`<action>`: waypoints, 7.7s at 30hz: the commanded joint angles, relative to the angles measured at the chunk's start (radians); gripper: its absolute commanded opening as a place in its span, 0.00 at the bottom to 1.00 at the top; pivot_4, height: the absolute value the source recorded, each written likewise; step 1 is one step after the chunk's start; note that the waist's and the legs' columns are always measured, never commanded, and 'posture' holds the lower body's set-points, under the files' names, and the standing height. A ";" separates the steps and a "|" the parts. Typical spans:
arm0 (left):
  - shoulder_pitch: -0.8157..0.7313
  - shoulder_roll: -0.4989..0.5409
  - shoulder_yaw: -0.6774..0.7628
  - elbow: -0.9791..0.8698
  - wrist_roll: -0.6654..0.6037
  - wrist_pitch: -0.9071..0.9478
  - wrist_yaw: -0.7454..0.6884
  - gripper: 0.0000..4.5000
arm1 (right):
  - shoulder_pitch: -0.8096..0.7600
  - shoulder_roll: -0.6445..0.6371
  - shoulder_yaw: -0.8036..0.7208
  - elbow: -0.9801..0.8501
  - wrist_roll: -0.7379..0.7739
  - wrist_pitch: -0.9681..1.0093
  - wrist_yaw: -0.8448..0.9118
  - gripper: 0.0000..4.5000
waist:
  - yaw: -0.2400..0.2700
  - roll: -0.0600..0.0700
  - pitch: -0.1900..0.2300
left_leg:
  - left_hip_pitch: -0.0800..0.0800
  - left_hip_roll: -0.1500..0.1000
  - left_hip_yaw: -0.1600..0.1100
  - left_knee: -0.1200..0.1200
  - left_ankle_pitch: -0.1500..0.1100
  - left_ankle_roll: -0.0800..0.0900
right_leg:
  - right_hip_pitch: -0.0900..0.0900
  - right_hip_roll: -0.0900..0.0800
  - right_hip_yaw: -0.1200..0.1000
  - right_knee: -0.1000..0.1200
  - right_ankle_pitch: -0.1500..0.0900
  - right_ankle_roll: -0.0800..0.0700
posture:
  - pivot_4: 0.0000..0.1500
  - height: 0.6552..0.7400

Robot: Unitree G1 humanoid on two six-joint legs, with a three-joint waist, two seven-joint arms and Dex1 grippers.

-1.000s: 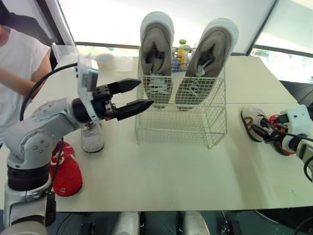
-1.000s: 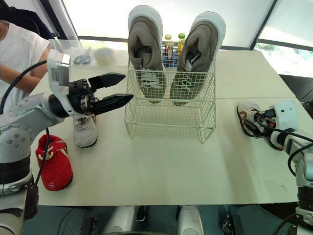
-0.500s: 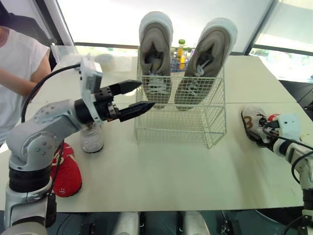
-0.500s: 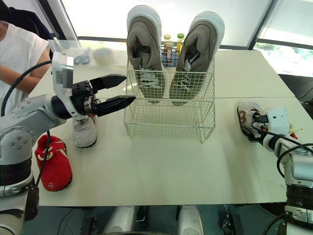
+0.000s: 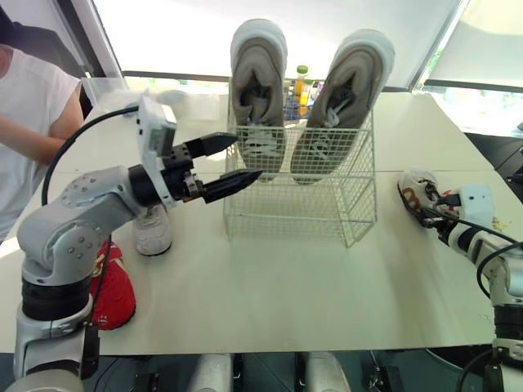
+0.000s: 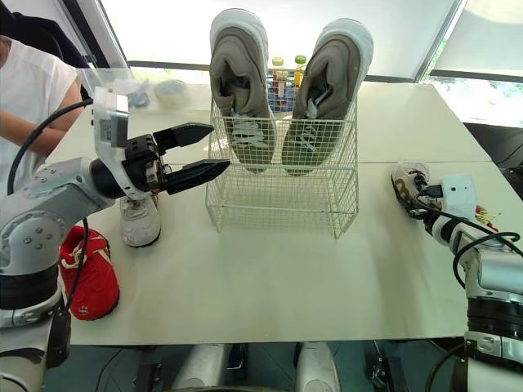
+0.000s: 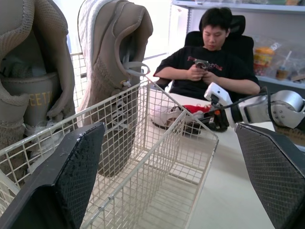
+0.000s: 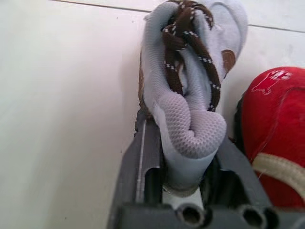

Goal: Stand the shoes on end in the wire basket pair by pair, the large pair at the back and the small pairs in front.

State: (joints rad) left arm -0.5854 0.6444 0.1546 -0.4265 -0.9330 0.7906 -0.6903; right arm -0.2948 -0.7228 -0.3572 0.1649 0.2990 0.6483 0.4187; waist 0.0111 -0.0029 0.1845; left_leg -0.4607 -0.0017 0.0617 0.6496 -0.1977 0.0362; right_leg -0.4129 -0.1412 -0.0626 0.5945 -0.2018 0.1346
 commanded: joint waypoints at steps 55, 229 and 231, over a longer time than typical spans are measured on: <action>-0.447 0.067 0.083 0.554 -0.141 0.383 -0.326 0.07 | -0.618 -0.181 0.277 -0.515 0.172 -0.335 0.604 0.61 | -0.003 0.003 0.004 | -0.003 0.011 0.015 -0.001 0.002 -0.003 | -0.012 0.008 0.007 0.002 0.003 -0.005 | 1.00 1.00; -0.008 -0.029 0.351 0.466 0.220 -0.006 0.302 0.00 | -0.681 -0.163 0.323 -0.420 0.277 -0.112 0.851 1.00 | -0.006 -0.008 0.004 | -0.003 0.020 0.028 -0.014 0.003 -0.013 | -0.029 0.004 0.005 0.001 0.013 -0.018 | 1.00 1.00; -0.055 -0.084 0.384 0.363 0.155 -0.053 0.310 0.00 | -0.684 -0.160 0.326 -0.411 0.272 -0.118 0.852 1.00 | 0.000 -0.012 0.004 | -0.005 0.021 0.028 -0.013 0.004 -0.013 | -0.030 0.004 0.004 0.000 0.013 -0.019 | 1.00 1.00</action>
State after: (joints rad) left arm -0.5870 0.5608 0.4689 0.0636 -0.7056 0.8036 -0.3744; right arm -0.9556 -0.8785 -0.0139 -0.2470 0.5714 0.5507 1.2730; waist 0.0108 -0.0149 0.1885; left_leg -0.4660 0.0188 0.0892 0.6367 -0.1942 0.0232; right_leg -0.4426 -0.1371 -0.0582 0.5948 -0.1886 0.1156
